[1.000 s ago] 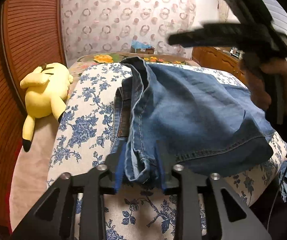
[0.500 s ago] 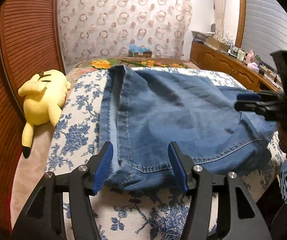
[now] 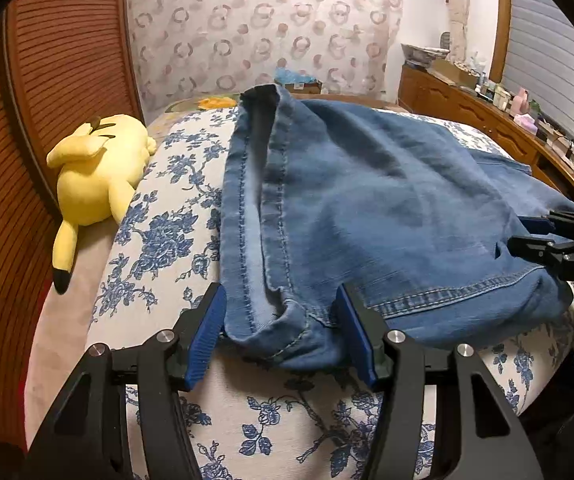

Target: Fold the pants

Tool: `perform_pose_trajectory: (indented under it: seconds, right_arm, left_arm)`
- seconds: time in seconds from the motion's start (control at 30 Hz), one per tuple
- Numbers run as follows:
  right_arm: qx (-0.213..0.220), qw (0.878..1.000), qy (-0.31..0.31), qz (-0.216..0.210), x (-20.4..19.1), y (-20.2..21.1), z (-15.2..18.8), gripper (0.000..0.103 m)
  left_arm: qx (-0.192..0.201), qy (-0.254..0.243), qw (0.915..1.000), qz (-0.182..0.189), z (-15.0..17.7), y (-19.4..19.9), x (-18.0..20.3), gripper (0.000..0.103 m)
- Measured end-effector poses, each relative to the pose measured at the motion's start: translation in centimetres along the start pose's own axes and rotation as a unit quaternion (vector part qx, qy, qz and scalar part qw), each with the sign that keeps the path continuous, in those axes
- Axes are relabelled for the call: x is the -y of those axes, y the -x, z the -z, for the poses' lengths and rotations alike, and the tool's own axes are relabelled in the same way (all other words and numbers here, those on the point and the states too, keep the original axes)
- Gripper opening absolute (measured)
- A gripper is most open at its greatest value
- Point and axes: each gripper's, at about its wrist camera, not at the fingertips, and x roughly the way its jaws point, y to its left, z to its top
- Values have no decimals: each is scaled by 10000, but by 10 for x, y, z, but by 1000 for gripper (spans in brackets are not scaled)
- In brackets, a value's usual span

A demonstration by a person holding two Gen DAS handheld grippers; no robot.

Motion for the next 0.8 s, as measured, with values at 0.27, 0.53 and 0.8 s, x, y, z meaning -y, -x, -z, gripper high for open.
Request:
perform_pose_trajectory:
  seconds: [0.27, 0.53, 0.8]
  right_arm:
    - [353, 9993, -45, 77, 4, 1, 11, 57]
    - [450, 9989, -70, 86, 4, 1, 20, 57]
    - [496, 9987, -101, 48, 4, 1, 23, 57]
  left_arm:
    - [267, -46, 9996, 85, -15, 10, 2, 51]
    - [-49, -117, 9999, -96, -8, -6, 5, 42]
    - [-81, 2, 10000, 14, 5, 1, 1, 35]
